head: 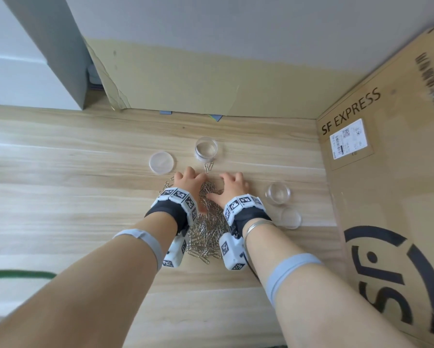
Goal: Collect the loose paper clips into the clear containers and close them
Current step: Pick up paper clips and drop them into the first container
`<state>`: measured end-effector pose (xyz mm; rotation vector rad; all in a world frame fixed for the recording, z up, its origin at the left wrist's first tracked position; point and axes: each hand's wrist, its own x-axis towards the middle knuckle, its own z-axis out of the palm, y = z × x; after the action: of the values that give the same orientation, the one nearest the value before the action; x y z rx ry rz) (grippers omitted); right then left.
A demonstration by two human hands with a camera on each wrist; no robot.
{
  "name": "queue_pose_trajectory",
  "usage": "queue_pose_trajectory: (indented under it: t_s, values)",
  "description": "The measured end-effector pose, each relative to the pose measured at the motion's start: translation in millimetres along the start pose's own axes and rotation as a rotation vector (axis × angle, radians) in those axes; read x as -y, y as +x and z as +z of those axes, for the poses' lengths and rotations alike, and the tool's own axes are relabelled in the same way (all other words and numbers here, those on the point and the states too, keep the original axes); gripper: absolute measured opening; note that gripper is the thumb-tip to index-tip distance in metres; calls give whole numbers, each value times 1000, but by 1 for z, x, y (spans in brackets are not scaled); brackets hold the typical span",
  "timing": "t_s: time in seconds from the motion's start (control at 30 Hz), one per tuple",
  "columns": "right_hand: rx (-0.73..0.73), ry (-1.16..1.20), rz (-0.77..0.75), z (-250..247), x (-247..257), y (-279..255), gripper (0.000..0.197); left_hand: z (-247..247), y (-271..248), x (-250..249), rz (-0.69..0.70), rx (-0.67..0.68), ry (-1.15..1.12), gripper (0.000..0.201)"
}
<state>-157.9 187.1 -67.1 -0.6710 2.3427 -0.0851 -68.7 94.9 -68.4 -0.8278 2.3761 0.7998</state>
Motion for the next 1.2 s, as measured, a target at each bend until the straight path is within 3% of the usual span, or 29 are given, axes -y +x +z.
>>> queue_pose_trajectory:
  t_s: [0.2,0.37,0.6,0.97,1.2]
  values:
    - [11,-21,-178,5,8,7,77,-1,4,-4,-27,-43,-2,84]
    - [11,-1,-231,4,10,12,58,-8,8,-5,-2,-49,-68,54]
    - [-17,91,-238,-3,11,17,42,-14,14,-4,-9,-49,-85,32]
    - [-44,134,-236,-32,15,25,34,-41,16,-10,12,-139,-54,21]
    - [-154,144,-294,-73,35,41,28,-81,29,-21,31,-266,-157,22]
